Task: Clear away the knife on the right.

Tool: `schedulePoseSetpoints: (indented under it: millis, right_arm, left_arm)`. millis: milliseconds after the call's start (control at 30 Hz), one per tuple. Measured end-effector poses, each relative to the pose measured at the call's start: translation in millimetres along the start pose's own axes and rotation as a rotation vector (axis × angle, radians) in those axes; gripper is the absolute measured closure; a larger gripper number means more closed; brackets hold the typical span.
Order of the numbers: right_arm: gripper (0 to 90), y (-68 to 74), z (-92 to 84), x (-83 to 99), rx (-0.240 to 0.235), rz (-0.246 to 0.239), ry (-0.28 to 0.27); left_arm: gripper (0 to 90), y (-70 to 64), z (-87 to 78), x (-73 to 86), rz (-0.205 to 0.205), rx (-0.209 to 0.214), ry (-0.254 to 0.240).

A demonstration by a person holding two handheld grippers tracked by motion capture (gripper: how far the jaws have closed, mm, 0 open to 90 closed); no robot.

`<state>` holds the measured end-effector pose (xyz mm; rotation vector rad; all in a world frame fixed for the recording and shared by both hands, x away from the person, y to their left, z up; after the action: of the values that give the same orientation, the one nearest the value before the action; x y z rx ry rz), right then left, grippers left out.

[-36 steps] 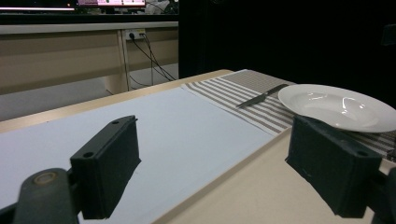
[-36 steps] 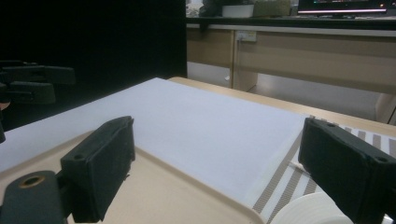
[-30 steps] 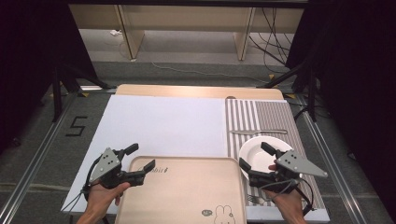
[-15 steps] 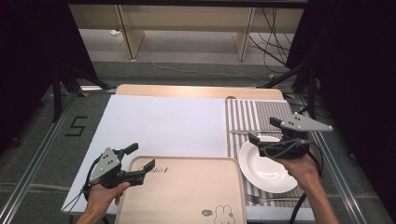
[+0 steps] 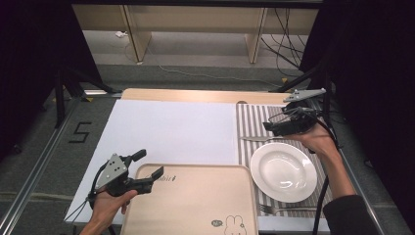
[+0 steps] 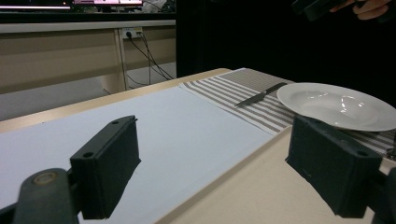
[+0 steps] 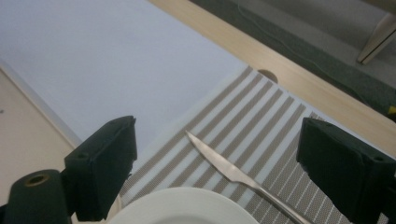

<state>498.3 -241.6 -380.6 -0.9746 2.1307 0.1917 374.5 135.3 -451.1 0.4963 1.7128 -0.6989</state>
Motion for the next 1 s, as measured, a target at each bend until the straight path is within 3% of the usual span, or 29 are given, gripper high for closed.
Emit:
schedulePoseSetpoints:
  millis: [33, 67, 133, 267, 300, 433, 467, 533, 567, 633, 733, 767, 833, 867, 1000]
  right_arm:
    - [13.7, -3.8, 8.8, 5.2, -0.037, 0.006, 0.061]
    - [13.7, -3.8, 8.8, 5.2, -0.037, 0.006, 0.061]
    - [13.8, -11.0, 16.6, 10.5, -0.028, -0.016, 0.111]
    - [13.8, -21.4, 28.7, 14.7, -0.031, 0.002, 0.155]
    - [13.8, -27.1, 33.1, 18.0, -0.037, 0.017, 0.191]
    - [13.7, -35.0, 40.9, 21.1, -0.033, 0.037, 0.209]
    - [13.6, -37.1, 46.7, 24.9, -0.041, 0.035, 0.243]
    - [13.6, -37.7, 49.1, 28.1, -0.038, 0.034, 0.273]
    - [13.6, -41.7, 52.6, 30.1, -0.028, 0.011, 0.283]
    - [14.0, -46.7, 60.0, 36.9, -0.023, 0.017, 0.328]
    - [14.8, -51.6, 65.7, 41.8, -0.015, 0.011, 0.353]
    - [14.8, -53.4, 72.1, 48.4, -0.021, 0.017, 0.391]
    - [14.8, -54.9, 76.0, 52.3, -0.017, 0.011, 0.413]
    - [14.8, -57.1, 82.4, 60.6, -0.016, 0.0, 0.458]
    - [15.1, -58.9, 88.1, 70.9, -0.003, 0.001, 0.523]
  left_arm:
    - [15.9, -0.1, -0.3, 0.7, 0.0, -0.002, 0.007]
    - [15.9, -0.1, -0.3, 0.7, 0.0, -0.002, 0.007]
    - [15.9, -1.0, 0.8, -0.5, -0.002, 0.009, -0.005]
    - [15.9, -0.9, -0.3, 0.9, 0.003, 0.003, 0.006]
    - [15.9, -1.4, 0.0, 0.1, 0.001, 0.008, -0.001]
    - [15.9, -1.5, -0.1, 1.9, 0.003, -0.001, 0.012]
    - [15.9, -1.5, -0.1, 2.0, 0.001, -0.001, 0.011]
    - [15.9, -1.6, -0.4, 1.7, 0.004, -0.001, 0.01]
    - [15.9, -1.7, -0.5, 1.8, 0.004, -0.001, 0.01]
    - [15.9, -1.4, -1.2, 2.3, 0.006, -0.001, 0.012]
    - [15.9, -1.1, -0.9, 2.2, 0.004, -0.002, 0.012]
    - [15.9, -1.2, -0.5, 3.0, 0.005, -0.004, 0.016]
    - [15.9, -1.8, 0.2, 4.1, 0.008, 0.002, 0.02]
    - [15.9, -2.0, 0.6, 3.7, 0.009, 0.005, 0.017]
    - [15.9, -2.1, 0.1, 3.8, 0.015, -0.002, 0.022]
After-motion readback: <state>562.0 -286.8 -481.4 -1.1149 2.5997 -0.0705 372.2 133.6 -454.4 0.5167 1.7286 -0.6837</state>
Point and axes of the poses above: each handheld gripper's, and its own axes: z roughly forward along the jaws, x roughly out of its underside, y roughly to its left, the point moved 9 cm from there along z, roughly forward along the jaws, and after that the axes turned 7 degrees about -z, right-handed, at the moved point
